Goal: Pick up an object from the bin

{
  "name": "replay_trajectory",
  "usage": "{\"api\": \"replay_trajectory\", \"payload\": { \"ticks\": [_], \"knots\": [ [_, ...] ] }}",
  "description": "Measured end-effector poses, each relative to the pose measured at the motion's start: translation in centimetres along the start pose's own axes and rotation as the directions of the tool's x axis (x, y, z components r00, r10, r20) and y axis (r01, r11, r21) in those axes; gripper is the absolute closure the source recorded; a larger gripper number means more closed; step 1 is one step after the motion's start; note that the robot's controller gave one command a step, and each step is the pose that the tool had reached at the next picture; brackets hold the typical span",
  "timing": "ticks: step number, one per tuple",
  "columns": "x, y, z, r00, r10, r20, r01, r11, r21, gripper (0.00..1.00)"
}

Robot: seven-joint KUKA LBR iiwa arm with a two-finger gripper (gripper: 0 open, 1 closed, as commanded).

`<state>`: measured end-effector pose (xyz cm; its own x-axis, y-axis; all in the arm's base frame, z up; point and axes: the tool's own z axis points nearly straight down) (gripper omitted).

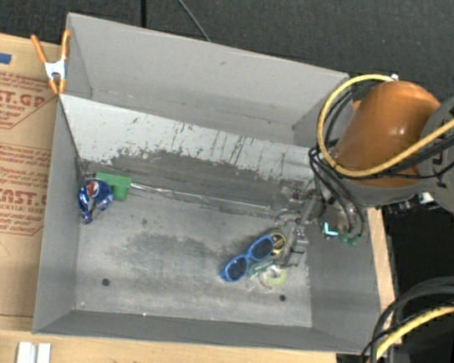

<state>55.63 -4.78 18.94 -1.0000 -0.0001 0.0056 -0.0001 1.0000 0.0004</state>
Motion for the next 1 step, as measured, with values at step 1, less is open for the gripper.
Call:
{"api": "replay_trajectory", "payload": {
  "ticks": [1],
  "knots": [
    [2.03,1.52,10.80,0.999,0.049,-0.002,-0.049,0.999,-0.002,0.00]
  ]
}}
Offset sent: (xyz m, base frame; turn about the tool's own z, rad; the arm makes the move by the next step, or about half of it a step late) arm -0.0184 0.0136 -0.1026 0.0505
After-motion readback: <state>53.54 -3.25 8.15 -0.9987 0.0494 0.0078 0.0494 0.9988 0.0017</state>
